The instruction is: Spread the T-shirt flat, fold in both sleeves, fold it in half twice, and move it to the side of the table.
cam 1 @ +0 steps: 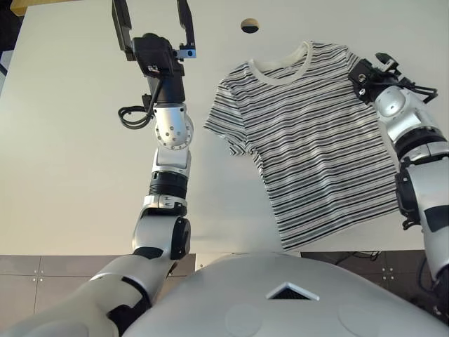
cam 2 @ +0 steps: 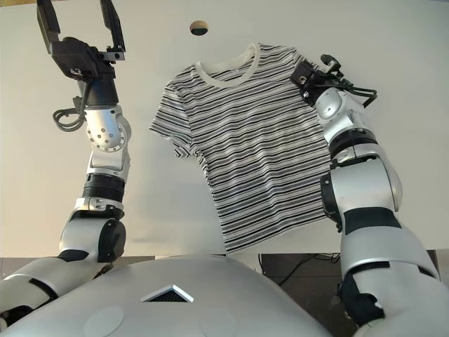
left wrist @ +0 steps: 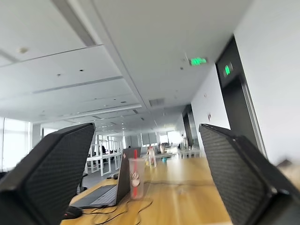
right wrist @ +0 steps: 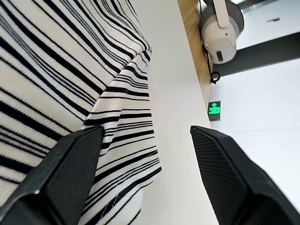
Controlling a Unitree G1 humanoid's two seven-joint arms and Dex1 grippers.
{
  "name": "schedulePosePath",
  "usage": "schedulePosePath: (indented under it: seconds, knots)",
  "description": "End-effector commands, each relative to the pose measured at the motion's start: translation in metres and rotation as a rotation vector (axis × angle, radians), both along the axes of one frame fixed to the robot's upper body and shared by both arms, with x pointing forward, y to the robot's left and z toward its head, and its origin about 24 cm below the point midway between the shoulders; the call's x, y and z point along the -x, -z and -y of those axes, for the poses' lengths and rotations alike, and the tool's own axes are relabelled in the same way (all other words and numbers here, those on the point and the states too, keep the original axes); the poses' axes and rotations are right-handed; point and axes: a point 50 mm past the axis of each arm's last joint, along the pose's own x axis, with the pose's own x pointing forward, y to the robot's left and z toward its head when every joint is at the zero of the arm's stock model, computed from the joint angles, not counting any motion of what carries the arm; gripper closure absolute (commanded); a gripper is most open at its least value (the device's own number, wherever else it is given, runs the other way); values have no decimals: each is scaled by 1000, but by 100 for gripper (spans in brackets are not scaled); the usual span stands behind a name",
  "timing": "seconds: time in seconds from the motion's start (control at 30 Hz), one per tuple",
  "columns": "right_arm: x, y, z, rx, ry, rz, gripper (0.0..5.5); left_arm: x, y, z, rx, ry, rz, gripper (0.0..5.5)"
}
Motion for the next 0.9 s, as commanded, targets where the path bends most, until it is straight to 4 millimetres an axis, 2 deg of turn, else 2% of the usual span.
schedulePosePath:
  seconds: [0.03,0.13,0.23,0.3,0.4,0.5,0.57,0.67,0.8,0.9]
  knots:
    - [7,7,6,-18,42,25,208,2,22,-10,-291,-16,-124,136]
    - [0,-12,3,-122,18,199,208,4,37,-1,-551,71,-191,136]
    - [-1,-41,-3,-228,-70,426,208,6,46,20,-781,238,-209,136]
    - [11,-59,-10,-277,-148,563,208,7,53,40,-935,381,-217,136]
    - [32,-69,-21,-285,-226,620,208,12,64,61,-1106,554,-219,136]
    - [52,-72,-30,-253,-274,612,208,26,77,66,-1273,731,-231,136]
    - [65,-72,-35,-238,-294,595,208,34,84,58,-1374,818,-245,136]
    - [81,-70,-42,-223,-325,561,208,36,89,31,-1561,877,-291,136]
    - [93,-61,-54,-216,-392,488,208,25,76,-8,-1639,792,-339,136]
    - [103,-51,-67,-236,-493,409,208,15,66,-26,-1640,722,-343,136]
